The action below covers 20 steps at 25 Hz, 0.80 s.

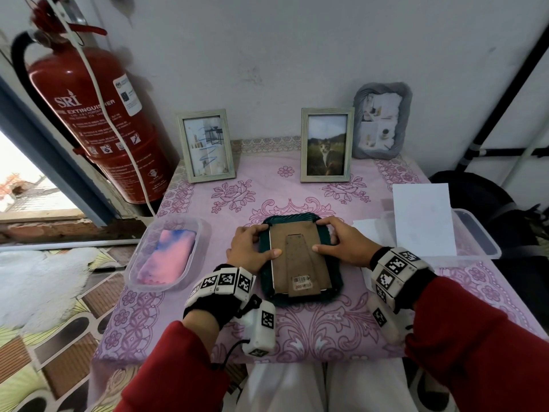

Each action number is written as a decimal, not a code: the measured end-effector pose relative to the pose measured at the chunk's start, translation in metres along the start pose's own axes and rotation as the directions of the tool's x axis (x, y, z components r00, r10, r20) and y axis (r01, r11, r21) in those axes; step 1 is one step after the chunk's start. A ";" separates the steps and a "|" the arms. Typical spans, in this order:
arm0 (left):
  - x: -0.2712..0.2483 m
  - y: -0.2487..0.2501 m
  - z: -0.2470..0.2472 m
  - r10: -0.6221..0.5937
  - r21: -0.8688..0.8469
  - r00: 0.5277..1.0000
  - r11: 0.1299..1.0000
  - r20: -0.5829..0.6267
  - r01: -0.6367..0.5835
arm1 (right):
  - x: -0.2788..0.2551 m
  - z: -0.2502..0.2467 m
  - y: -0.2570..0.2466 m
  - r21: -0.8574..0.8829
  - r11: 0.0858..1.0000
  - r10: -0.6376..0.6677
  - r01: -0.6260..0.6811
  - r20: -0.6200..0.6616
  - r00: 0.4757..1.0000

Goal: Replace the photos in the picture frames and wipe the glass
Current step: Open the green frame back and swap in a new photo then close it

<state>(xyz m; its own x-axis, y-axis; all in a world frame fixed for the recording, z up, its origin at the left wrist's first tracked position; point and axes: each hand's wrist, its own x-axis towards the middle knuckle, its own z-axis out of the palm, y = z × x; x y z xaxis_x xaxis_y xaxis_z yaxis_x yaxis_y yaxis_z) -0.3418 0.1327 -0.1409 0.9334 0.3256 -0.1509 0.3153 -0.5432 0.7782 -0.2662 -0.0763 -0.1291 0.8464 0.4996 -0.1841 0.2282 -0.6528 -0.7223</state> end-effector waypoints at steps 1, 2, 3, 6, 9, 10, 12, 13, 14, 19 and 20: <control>0.000 -0.001 0.000 0.002 0.001 1.000 1.000 0.006 -0.002 | 0.000 0.000 0.000 -0.007 1.000 -0.003 0.003 0.008 1.000; -0.001 -0.002 -0.001 0.007 0.001 1.000 1.000 0.015 -0.007 | -0.001 0.000 -0.001 -0.021 1.000 -0.008 0.008 0.017 1.000; -0.002 -0.002 -0.003 0.013 0.000 0.999 1.000 0.030 -0.013 | -0.002 0.000 -0.002 -0.037 0.999 -0.011 0.012 0.022 1.000; -0.008 0.003 -0.008 0.020 -0.090 0.995 0.996 0.096 -0.011 | -0.012 -0.002 -0.008 -0.026 1.000 0.000 0.000 -0.001 1.000; -0.028 0.004 -0.012 0.040 -0.078 0.996 0.996 0.074 -0.034 | -0.034 -0.004 -0.010 -0.036 0.999 -0.021 0.017 -0.104 0.994; -0.040 0.001 -0.011 0.056 0.021 0.998 0.998 0.029 -0.057 | -0.044 -0.002 -0.007 -0.062 0.998 -0.029 0.021 -0.142 0.989; -0.067 -0.004 -0.007 0.103 0.212 0.993 0.973 -0.054 -0.090 | -0.067 0.004 -0.004 -0.115 0.993 -0.026 0.006 -0.170 0.985; -0.079 -0.006 -0.005 0.112 0.268 0.990 0.959 -0.081 -0.087 | -0.078 0.009 -0.003 -0.133 0.991 -0.013 -0.008 -0.163 0.987; -0.089 -0.007 -0.001 0.112 0.299 0.989 0.951 -0.101 -0.077 | -0.087 0.014 -0.003 -0.134 0.991 0.002 -0.024 -0.164 0.987; -0.108 -0.009 0.020 0.124 0.233 0.962 0.970 -0.244 -0.066 | -0.102 0.033 -0.004 -0.061 0.996 0.035 -0.058 -0.315 0.948; -0.108 -0.008 0.022 0.107 0.189 0.957 0.980 -0.270 -0.056 | -0.101 0.034 -0.004 -0.040 0.997 0.052 -0.070 -0.335 0.941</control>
<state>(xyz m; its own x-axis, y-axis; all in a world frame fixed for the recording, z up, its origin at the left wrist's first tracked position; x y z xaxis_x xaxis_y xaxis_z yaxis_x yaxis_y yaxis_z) -0.4419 0.0850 -0.1446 0.8806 0.4624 0.1034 0.2888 -0.6968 0.6565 -0.3690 -0.1047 -0.1307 0.9694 0.2450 0.0124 0.1876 -0.7080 -0.6808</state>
